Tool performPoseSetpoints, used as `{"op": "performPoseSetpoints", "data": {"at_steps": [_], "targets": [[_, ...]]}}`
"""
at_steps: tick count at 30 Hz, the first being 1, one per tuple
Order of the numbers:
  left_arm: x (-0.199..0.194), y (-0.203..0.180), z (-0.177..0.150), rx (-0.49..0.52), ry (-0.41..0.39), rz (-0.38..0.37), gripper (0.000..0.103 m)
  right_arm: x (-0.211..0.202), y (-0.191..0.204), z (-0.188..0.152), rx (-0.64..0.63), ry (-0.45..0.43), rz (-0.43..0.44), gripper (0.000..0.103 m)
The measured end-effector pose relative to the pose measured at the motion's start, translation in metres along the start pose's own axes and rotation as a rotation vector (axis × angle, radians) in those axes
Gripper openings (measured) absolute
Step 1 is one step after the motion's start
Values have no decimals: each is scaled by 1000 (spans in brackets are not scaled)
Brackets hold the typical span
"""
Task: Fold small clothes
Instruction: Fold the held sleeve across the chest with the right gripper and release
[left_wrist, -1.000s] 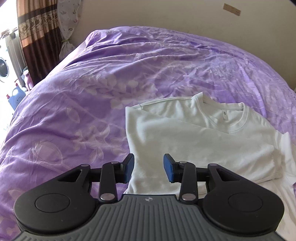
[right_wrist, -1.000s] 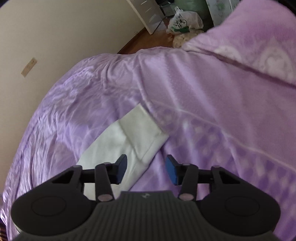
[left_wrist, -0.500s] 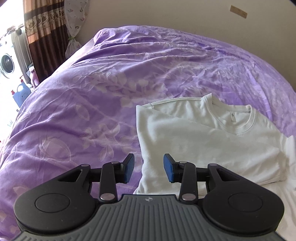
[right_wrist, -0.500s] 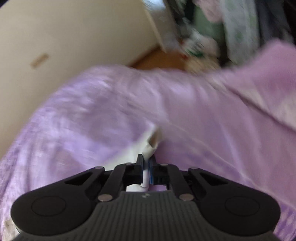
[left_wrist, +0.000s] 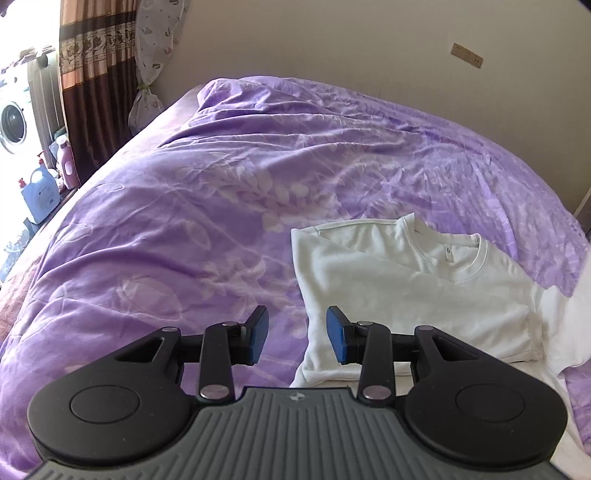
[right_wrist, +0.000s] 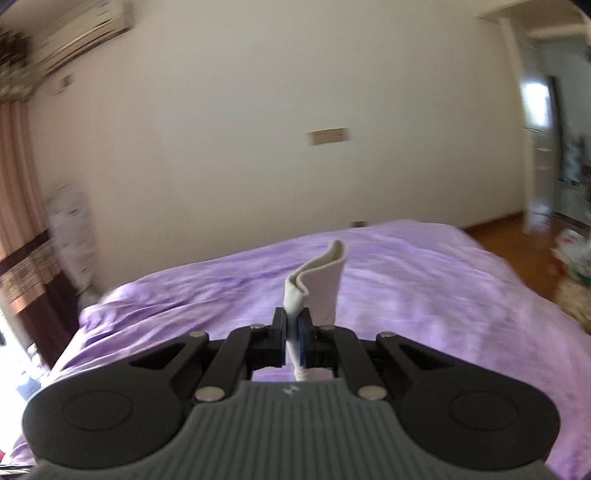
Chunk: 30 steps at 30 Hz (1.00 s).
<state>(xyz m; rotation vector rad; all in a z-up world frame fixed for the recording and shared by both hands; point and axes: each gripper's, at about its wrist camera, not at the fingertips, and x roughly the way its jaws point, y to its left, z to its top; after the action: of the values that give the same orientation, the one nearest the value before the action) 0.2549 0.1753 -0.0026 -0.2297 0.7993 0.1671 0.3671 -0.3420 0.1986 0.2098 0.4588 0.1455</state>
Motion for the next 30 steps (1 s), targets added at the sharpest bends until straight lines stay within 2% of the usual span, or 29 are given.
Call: {"op": "performPoseSetpoints", "data": {"at_steps": [5, 8, 10, 15, 20, 22, 23, 24, 26, 30], "targets": [[-12, 18, 0, -13, -15, -52, 43, 30, 111, -17, -56, 53, 126, 1], [-13, 29, -1, -32, -12, -77, 43, 48, 169, -46, -104, 76, 180, 1], [-11, 36, -2, -48, -6, -93, 43, 68, 201, -75, -112, 127, 211, 1], [0, 49, -9, -63, 23, -127, 43, 121, 266, -174, -112, 326, 296, 1], [9, 58, -12, -79, 37, -188, 43, 155, 293, -260, -118, 501, 377, 3], [13, 59, -12, -86, 33, -199, 43, 164, 297, -279, -108, 555, 431, 9], [15, 59, -11, -91, 31, -206, 43, 165, 302, -290, -111, 564, 442, 16], [18, 58, -11, -95, 28, -212, 43, 164, 301, -292, -116, 569, 457, 28], [23, 54, -11, -97, 29, -213, 43, 160, 298, -289, -138, 549, 480, 38], [38, 42, -12, -87, 54, -209, 43, 153, 273, -265, -197, 524, 442, 40]]}}
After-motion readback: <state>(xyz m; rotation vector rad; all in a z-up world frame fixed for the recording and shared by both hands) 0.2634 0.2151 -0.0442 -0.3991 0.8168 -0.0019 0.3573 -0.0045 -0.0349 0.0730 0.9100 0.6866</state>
